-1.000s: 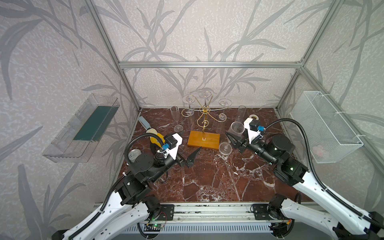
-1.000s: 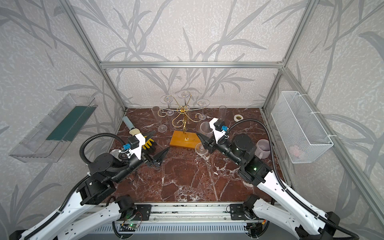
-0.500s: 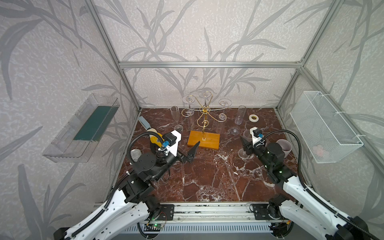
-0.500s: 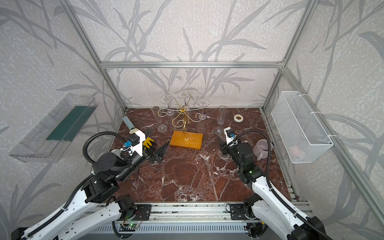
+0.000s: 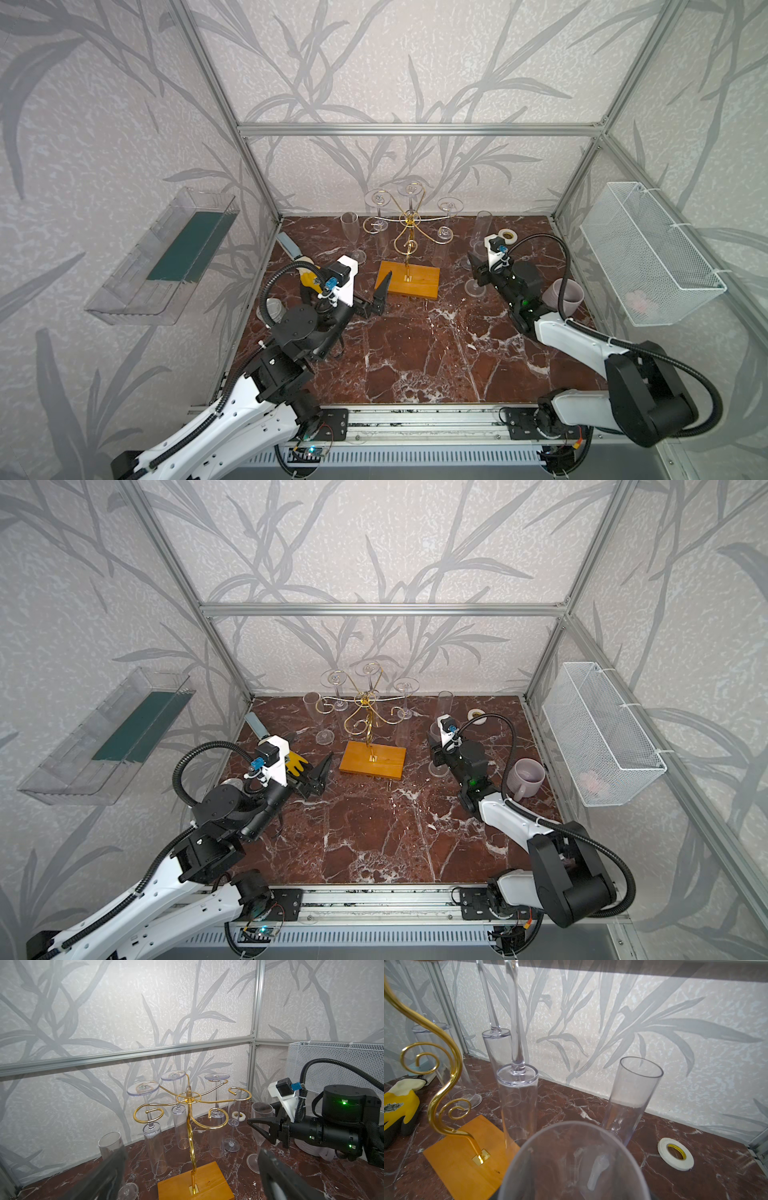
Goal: Take the wine glass off the wine glass rack
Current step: Place the wine glass at the middle-right of the table.
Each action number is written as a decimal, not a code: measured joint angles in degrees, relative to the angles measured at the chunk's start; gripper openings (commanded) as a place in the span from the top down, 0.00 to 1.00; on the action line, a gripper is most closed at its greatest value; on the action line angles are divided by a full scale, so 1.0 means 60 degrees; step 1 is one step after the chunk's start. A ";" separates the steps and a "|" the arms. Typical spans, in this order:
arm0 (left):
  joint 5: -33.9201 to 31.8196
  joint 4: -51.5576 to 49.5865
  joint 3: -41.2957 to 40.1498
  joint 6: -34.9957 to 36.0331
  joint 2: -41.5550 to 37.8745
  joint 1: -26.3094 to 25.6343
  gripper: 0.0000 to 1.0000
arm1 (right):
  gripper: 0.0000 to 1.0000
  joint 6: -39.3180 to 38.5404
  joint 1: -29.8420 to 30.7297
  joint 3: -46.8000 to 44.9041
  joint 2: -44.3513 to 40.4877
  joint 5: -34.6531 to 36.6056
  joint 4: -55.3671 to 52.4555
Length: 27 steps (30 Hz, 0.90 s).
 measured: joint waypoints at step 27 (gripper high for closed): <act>-0.0878 0.0557 -0.0149 0.0401 0.0506 0.0127 0.01 | 0.51 0.0590 -0.0572 0.0055 0.1836 -0.0022 0.1789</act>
